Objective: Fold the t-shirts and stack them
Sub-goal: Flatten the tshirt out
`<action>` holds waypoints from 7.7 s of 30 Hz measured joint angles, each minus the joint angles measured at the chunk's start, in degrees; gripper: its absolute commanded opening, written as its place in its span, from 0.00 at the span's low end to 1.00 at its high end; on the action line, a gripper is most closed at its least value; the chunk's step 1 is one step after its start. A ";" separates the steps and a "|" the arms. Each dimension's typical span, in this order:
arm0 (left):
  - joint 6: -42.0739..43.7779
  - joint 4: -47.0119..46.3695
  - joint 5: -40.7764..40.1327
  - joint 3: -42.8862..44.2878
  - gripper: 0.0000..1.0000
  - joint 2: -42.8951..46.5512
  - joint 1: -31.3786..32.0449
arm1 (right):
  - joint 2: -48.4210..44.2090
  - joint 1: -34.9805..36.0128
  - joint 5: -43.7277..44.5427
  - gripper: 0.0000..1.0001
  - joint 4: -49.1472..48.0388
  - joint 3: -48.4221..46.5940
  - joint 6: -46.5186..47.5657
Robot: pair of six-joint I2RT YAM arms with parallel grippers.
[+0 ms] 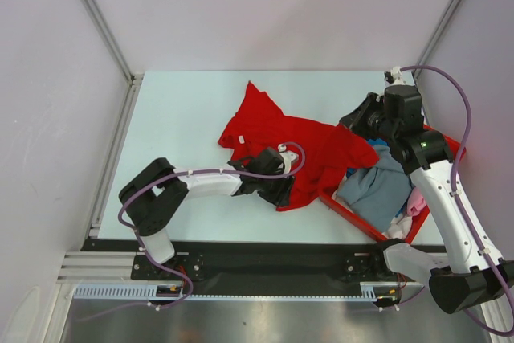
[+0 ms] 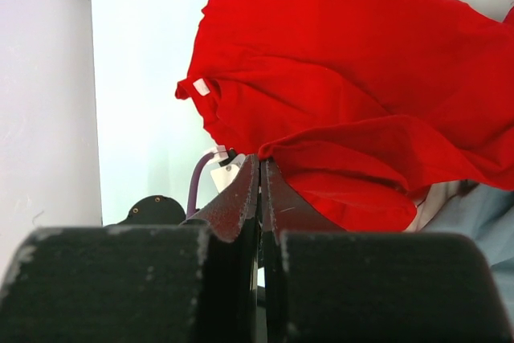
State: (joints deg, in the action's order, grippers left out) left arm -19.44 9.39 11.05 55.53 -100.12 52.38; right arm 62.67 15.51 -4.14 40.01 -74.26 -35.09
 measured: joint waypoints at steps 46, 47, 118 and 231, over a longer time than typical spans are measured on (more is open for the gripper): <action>-9.86 -2.62 -0.35 -5.03 0.00 5.07 -2.32 | 0.00 0.00 0.50 0.00 0.02 1.55 0.52; -10.19 -1.20 -1.16 -5.64 0.00 7.87 -2.34 | 0.02 0.00 0.74 0.00 0.02 1.81 0.72; 11.17 12.17 -0.17 64.32 0.00 29.16 -45.88 | 16.31 7.72 2.16 0.00 -16.83 -35.06 11.85; -22.88 9.38 -4.92 26.40 0.10 -19.17 -65.94 | 87.91 -10.56 -1.36 0.00 -44.48 -51.08 3.10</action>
State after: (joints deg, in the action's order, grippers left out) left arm -42.33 18.76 6.13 81.93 -119.28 -13.56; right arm 150.58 4.95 -5.50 -4.47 -125.34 -31.99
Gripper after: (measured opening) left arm 0.030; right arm 0.010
